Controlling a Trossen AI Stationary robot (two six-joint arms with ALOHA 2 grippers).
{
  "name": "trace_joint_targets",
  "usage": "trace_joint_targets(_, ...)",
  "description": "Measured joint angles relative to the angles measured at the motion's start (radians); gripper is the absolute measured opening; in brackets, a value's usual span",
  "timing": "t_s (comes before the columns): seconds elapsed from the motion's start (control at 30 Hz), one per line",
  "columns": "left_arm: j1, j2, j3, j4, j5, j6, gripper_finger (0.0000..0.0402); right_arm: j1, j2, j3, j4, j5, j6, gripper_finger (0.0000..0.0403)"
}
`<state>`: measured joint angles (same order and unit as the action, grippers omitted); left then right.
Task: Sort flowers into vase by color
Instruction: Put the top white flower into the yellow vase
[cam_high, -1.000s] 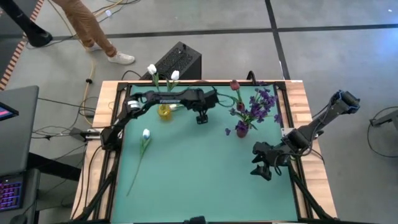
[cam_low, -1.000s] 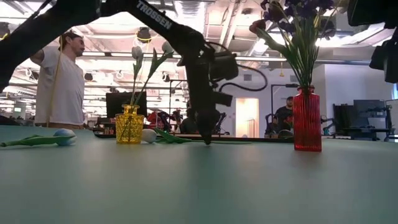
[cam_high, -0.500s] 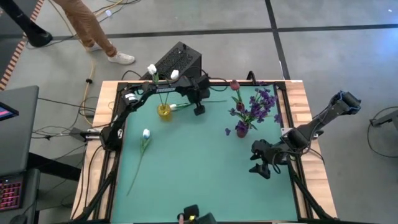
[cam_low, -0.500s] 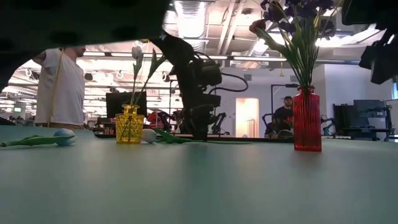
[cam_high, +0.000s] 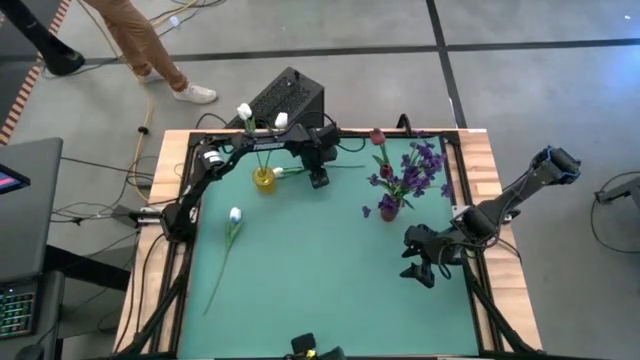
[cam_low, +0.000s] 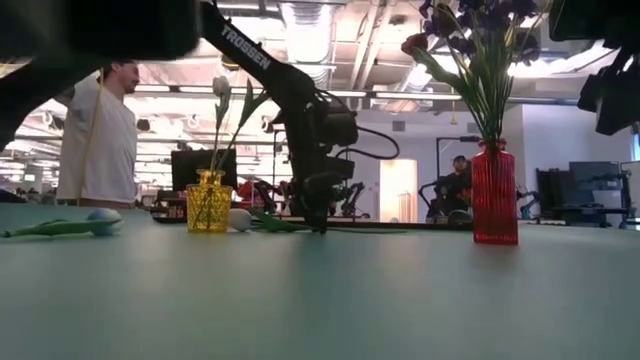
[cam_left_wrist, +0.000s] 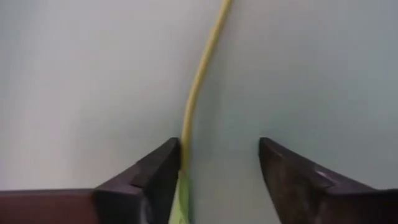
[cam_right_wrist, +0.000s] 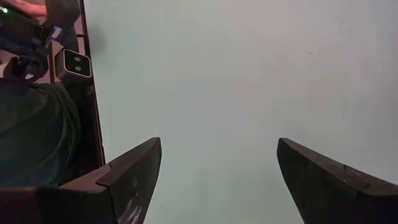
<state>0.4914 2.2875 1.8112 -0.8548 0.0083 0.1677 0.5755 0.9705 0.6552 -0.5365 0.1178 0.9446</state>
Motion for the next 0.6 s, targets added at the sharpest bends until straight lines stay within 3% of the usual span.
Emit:
trace_joint_targets(0.1,-0.013,0.000,0.004,-0.027,-0.054,0.004,0.0163,0.000,0.000,0.000,0.000,-0.002,0.008,0.0345)
trace_joint_targets(0.4,-0.044,-0.017,0.007,-0.080,-0.073,0.045,0.0014,0.000,0.000,0.000,-0.002,-0.005,0.008,0.0345)
trace_joint_targets(0.6,-0.096,-0.029,0.070,-0.145,-0.074,0.089,0.0005,0.000,0.000,0.000,-0.012,-0.016,0.001,0.0345)
